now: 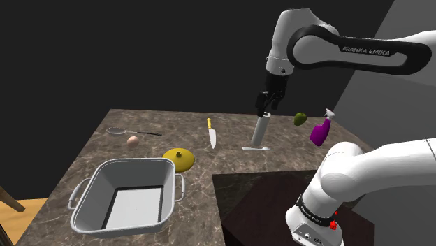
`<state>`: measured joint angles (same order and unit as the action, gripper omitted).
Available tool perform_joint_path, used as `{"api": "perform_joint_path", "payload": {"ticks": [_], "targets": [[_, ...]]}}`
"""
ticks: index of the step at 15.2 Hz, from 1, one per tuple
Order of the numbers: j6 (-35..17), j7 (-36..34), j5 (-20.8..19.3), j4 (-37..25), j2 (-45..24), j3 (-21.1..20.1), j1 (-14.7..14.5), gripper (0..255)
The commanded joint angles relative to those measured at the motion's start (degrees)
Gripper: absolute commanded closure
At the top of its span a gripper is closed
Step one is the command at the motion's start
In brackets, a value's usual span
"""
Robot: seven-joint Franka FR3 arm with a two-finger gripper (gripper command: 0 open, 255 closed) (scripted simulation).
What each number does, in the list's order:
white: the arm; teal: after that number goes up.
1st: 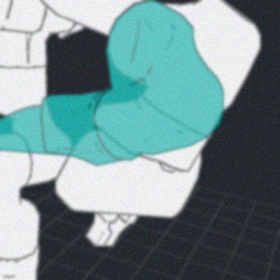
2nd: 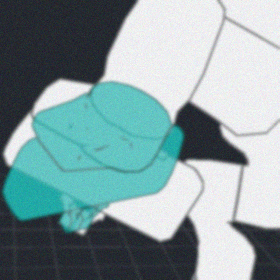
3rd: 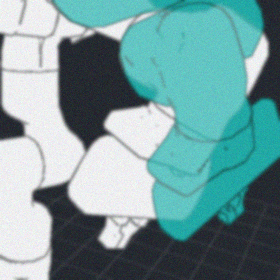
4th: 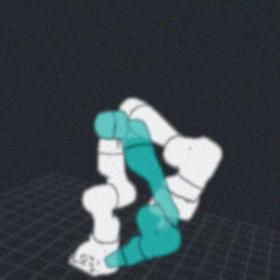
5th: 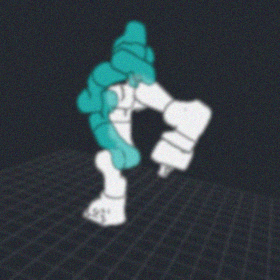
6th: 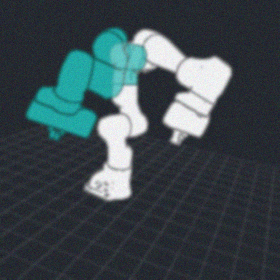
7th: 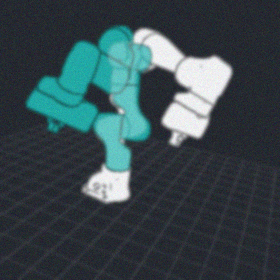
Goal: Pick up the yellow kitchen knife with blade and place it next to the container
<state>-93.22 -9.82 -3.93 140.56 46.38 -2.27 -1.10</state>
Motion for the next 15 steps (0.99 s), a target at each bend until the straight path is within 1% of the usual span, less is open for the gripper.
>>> {"api": "perform_joint_path", "payload": {"ticks": [1,8,15], "targets": [[0.0,0.0,0.0,0.0,0.0,0.0,0.0,0],[-10.04,-2.51,-0.13,-4.36,-16.13,1.08,2.12,0],[-16.94,-4.59,0.11,-12.33,-32.7,2.35,3.79,0]]}}
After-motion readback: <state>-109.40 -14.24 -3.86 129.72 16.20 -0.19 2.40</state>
